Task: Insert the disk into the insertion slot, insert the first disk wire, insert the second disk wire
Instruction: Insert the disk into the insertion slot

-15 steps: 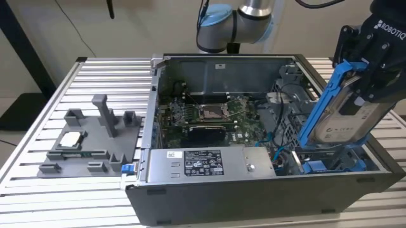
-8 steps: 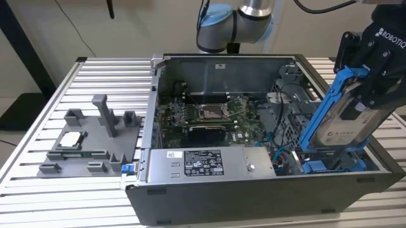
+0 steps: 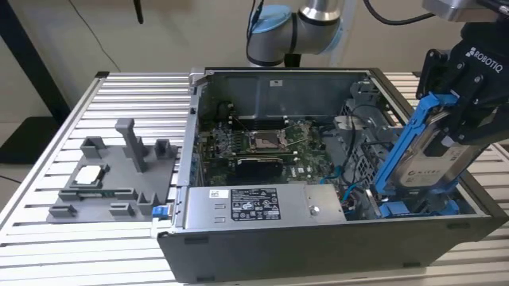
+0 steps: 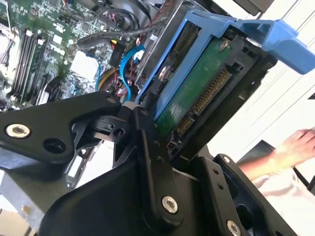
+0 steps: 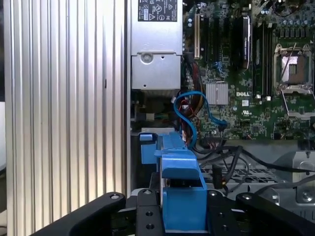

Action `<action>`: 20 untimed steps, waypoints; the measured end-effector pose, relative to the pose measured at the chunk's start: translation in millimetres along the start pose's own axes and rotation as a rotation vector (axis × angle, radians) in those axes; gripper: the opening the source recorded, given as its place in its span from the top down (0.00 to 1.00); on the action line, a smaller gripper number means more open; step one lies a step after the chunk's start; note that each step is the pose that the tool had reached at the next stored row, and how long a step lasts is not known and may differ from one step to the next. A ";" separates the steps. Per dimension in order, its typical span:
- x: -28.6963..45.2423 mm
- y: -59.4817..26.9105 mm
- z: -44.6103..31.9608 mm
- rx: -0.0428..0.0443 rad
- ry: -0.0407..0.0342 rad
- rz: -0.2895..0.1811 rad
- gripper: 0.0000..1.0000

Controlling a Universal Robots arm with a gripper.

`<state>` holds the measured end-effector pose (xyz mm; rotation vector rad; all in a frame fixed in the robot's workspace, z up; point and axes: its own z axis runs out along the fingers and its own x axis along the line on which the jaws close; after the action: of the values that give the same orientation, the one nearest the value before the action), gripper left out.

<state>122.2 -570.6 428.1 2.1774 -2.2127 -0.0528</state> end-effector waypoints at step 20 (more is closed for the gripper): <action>-0.2 -6.4 26.6 -0.0031 -0.0166 -0.001 0.68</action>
<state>127.3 -570.6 401.2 2.1846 -2.2185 -0.0745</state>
